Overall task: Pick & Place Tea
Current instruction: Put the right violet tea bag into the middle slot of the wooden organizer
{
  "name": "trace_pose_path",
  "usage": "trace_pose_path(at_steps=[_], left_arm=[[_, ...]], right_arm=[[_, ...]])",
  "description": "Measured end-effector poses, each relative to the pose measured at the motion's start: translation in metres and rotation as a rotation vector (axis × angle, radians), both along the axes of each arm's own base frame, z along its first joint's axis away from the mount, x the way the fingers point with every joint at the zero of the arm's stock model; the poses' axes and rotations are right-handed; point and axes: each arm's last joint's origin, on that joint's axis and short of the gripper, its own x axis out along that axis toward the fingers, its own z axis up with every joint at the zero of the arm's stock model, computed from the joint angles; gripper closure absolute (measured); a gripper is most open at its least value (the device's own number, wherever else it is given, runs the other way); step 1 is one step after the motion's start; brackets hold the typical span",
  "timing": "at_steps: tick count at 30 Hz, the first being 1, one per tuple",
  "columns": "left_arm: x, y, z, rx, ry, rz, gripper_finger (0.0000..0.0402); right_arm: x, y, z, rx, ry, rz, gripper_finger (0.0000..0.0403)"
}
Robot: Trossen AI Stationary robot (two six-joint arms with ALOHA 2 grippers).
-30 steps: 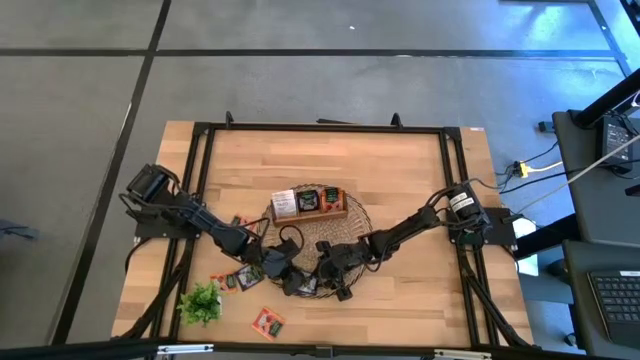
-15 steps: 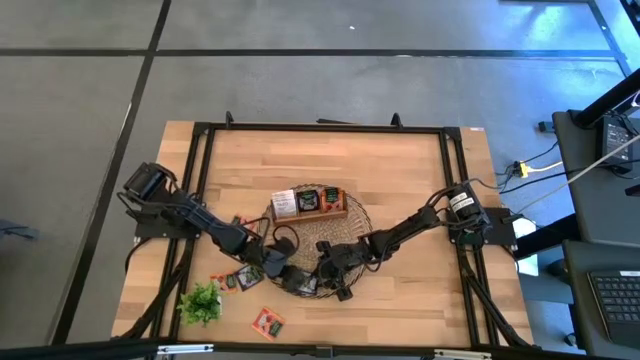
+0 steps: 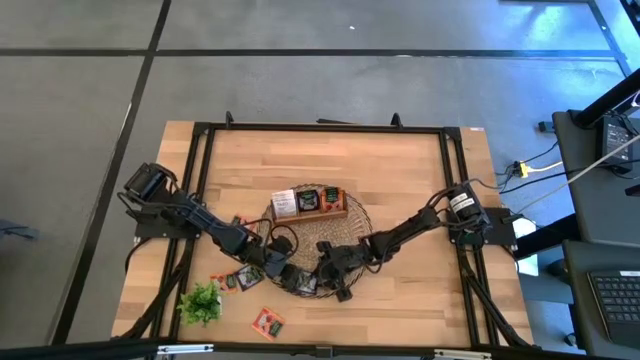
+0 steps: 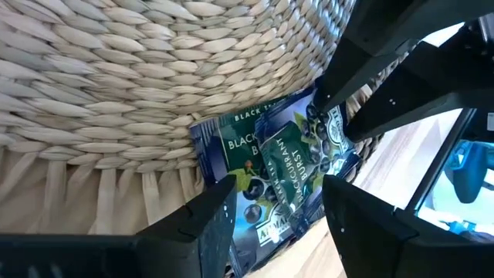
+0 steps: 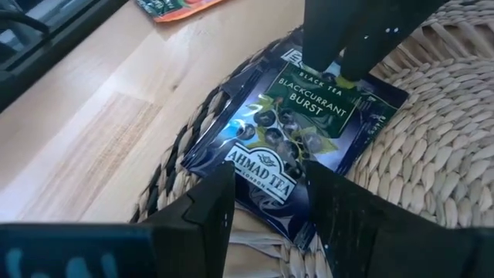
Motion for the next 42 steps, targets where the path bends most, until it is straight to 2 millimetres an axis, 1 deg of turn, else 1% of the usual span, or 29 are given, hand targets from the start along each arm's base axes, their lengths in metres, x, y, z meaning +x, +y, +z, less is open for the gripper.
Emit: trace_pose_path(at_steps=[9, 16, 26, 42], left_arm=[[0.001, 0.002, 0.0, 0.008, -0.002, 0.011, 0.0216], [0.002, 0.004, 0.0, 0.02, -0.007, 0.006, 0.0217], [0.002, 0.005, 0.0, 0.027, -0.012, 0.039, 0.0217], [0.002, 0.005, 0.0, 0.022, -0.011, 0.039, 0.0217]], right_arm=[[0.002, -0.001, 0.002, -0.009, -0.045, -0.035, 0.0238], [0.004, -0.003, 0.003, -0.036, -0.08, -0.099, 0.0238], [0.006, -0.002, 0.007, -0.021, -0.12, -0.102, 0.0238], [0.007, -0.002, 0.011, -0.026, -0.147, -0.118, 0.0238]])
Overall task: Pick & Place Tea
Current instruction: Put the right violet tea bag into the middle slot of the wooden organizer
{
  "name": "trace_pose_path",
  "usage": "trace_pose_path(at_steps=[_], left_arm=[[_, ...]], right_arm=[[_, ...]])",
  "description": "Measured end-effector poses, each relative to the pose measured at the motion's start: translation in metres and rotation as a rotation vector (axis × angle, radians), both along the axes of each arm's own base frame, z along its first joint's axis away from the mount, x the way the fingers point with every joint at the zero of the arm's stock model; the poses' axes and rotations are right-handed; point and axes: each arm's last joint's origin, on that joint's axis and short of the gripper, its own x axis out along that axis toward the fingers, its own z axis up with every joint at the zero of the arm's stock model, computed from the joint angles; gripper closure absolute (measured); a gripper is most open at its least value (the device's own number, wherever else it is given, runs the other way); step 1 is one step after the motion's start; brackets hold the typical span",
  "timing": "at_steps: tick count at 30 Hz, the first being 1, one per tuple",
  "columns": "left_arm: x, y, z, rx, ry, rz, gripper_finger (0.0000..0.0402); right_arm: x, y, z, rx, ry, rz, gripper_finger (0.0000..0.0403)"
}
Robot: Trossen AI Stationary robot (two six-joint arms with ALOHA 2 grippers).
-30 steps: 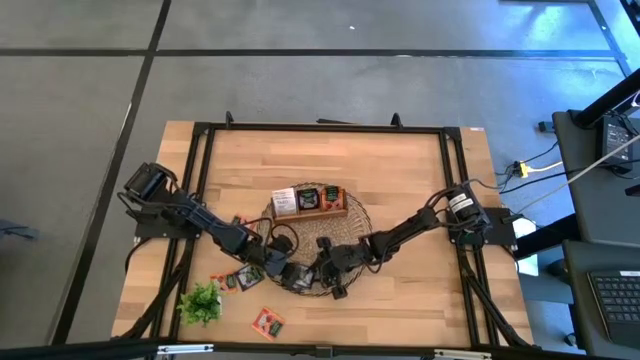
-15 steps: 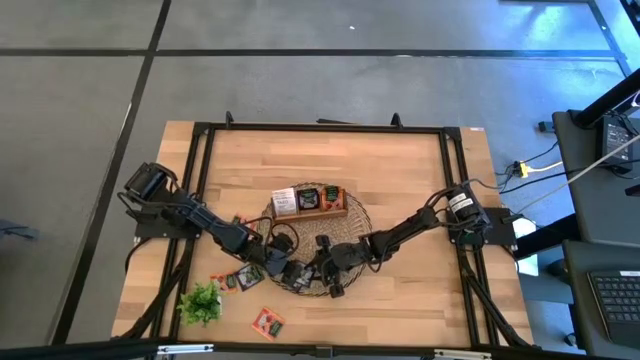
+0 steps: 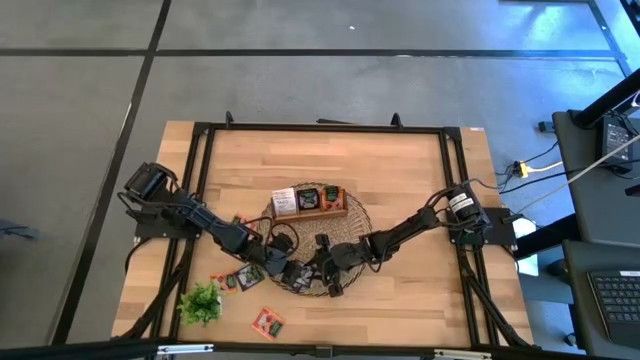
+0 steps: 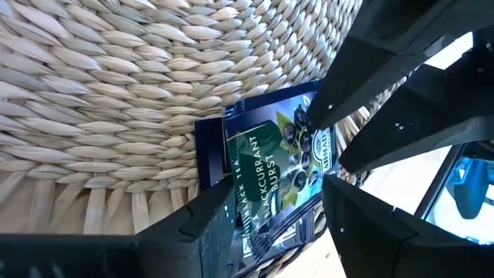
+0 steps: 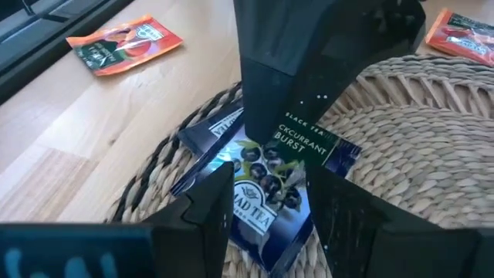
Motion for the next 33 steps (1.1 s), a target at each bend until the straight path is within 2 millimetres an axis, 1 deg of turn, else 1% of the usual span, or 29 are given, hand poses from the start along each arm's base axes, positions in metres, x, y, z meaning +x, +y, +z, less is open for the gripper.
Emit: trace_pose_path(at_steps=[2, 5, 8, 10, 13, 20, 24, 28, 33], left_arm=[[0.0, 0.0, 0.0, -0.001, 0.0, -0.001, 0.0217], [0.0, 0.0, 0.0, -0.01, 0.004, -0.01, 0.0218], [0.0, -0.001, 0.0, -0.016, 0.007, -0.017, 0.0229], [0.0, -0.001, 0.0, -0.018, 0.008, -0.02, 0.0242], [0.0, -0.001, 0.0, -0.019, 0.005, -0.02, 0.0266], [0.0, -0.001, 0.0, -0.017, 0.002, -0.019, 0.0321], [0.0, -0.001, 0.001, -0.019, -0.002, -0.019, 0.0343], [0.001, -0.002, 0.002, -0.025, -0.016, -0.019, 0.036], [0.002, 0.0, 0.003, -0.023, -0.023, -0.02, 0.0384]], right_arm=[[-0.001, 0.001, 0.006, -0.002, 0.0, 0.004, 0.0238], [-0.005, 0.001, 0.022, -0.008, 0.017, 0.007, 0.0238], [-0.013, -0.002, 0.033, -0.011, 0.098, -0.007, 0.0238], [-0.019, -0.002, 0.035, -0.032, 0.157, -0.006, 0.0238], [-0.024, 0.001, 0.03, -0.058, 0.218, 0.003, 0.0238], [-0.02, 0.014, 0.018, -0.033, 0.16, 0.032, 0.0238], [-0.02, 0.015, 0.015, -0.035, 0.155, 0.03, 0.0238], [-0.019, 0.014, 0.015, -0.066, 0.144, -0.012, 0.0238], [-0.02, 0.014, 0.014, -0.075, 0.156, -0.011, 0.0238]])
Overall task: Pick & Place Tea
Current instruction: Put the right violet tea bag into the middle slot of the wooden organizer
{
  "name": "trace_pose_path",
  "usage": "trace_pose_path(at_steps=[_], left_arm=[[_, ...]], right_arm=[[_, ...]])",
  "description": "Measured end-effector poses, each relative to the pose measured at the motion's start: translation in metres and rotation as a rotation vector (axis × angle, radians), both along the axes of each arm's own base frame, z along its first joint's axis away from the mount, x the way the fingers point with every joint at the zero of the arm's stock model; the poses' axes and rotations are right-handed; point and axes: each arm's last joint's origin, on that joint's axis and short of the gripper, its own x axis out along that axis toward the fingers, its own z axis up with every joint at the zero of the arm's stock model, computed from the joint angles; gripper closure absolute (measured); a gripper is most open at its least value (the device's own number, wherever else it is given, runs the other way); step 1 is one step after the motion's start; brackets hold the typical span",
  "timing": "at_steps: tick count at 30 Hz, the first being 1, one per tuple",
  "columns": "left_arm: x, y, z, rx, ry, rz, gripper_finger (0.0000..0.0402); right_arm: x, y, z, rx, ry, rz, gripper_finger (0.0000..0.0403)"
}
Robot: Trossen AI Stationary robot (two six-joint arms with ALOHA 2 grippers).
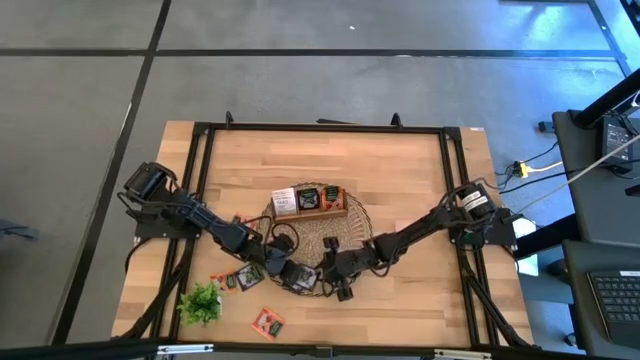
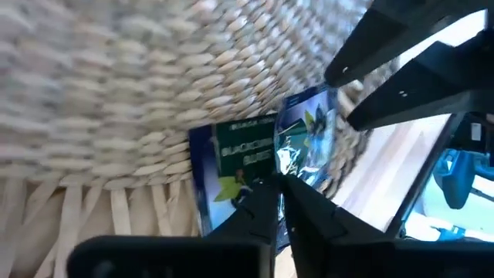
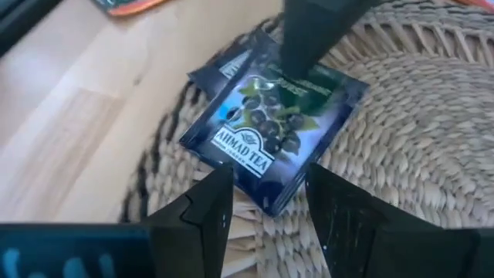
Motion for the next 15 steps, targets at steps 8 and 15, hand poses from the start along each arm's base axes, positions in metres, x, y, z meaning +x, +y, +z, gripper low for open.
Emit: trace_pose_path(at_steps=[8, 15], left_arm=[[0.0, 0.013, 0.03, 0.068, -0.124, -0.059, 0.0399], [-0.002, 0.028, 0.057, 0.177, -0.246, -0.134, 0.04]], right_arm=[[-0.008, -0.002, 0.025, -0.049, 0.004, -0.009, 0.0238], [-0.035, -0.015, 0.052, -0.116, 0.1, -0.04, 0.0238]])
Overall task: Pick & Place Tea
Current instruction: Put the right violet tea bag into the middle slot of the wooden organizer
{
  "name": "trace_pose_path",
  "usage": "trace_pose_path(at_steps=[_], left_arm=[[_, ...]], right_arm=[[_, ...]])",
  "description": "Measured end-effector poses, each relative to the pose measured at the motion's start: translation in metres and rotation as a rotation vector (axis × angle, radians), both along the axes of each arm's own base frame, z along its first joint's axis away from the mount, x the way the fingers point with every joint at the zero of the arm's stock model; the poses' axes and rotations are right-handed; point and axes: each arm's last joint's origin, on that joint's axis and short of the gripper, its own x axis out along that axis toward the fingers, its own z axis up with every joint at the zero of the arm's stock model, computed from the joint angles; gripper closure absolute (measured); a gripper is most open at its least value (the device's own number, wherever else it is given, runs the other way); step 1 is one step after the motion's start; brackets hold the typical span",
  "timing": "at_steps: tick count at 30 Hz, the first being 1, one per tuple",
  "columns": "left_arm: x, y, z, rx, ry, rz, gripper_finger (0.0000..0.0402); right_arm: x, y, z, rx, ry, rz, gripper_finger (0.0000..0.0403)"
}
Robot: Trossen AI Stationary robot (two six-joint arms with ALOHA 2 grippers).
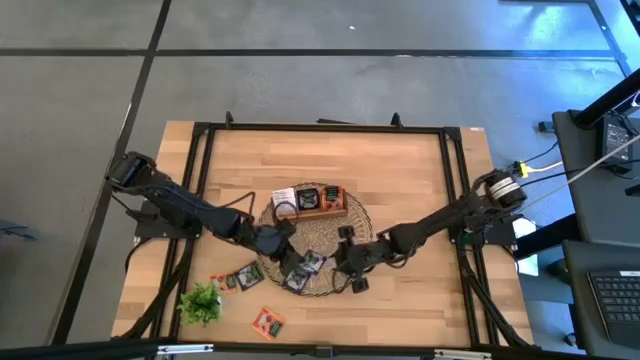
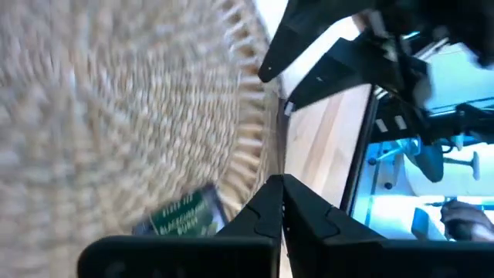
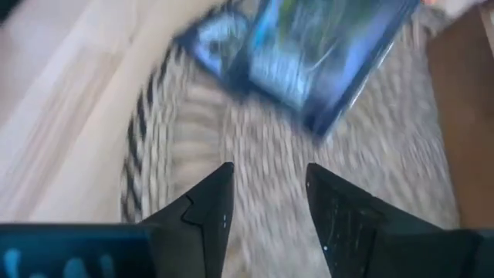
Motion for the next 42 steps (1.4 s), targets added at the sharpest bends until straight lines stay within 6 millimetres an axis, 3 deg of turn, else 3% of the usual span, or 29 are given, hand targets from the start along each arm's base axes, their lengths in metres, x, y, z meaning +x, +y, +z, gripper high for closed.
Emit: trace_pose_path(at_steps=[6, 10, 14, 19, 23, 28, 35, 42], left_arm=[[0.008, 0.024, 0.026, 0.091, -0.065, -0.074, 0.04], [0.019, 0.046, 0.055, 0.221, 0.008, -0.147, 0.04], [0.02, 0.076, 0.09, 0.362, 0.167, -0.171, 0.04], [0.022, 0.11, 0.123, 0.458, 0.232, -0.184, 0.04], [0.025, 0.133, 0.123, 0.472, 0.326, -0.207, 0.04], [0.037, 0.153, 0.104, 0.439, 0.411, -0.267, 0.04], [0.06, 0.171, 0.08, 0.406, 0.544, -0.389, 0.04], [0.079, 0.178, 0.069, 0.421, 0.641, -0.455, 0.04]], right_arm=[[-0.04, -0.02, 0.007, 0.061, 0.039, -0.108, 0.0253], [-0.059, -0.03, 0.01, 0.076, -0.004, -0.205, 0.0271], [-0.066, -0.033, 0.009, 0.086, -0.014, -0.231, 0.0285], [-0.065, -0.033, 0.008, 0.091, -0.034, -0.239, 0.0298], [-0.065, -0.034, 0.008, 0.058, -0.051, -0.259, 0.0303], [-0.065, -0.036, 0.009, 0.045, -0.059, -0.276, 0.0303], [-0.063, -0.041, 0.008, 0.039, -0.055, -0.292, 0.0303], [-0.064, -0.042, 0.007, 0.033, -0.046, -0.295, 0.0303]])
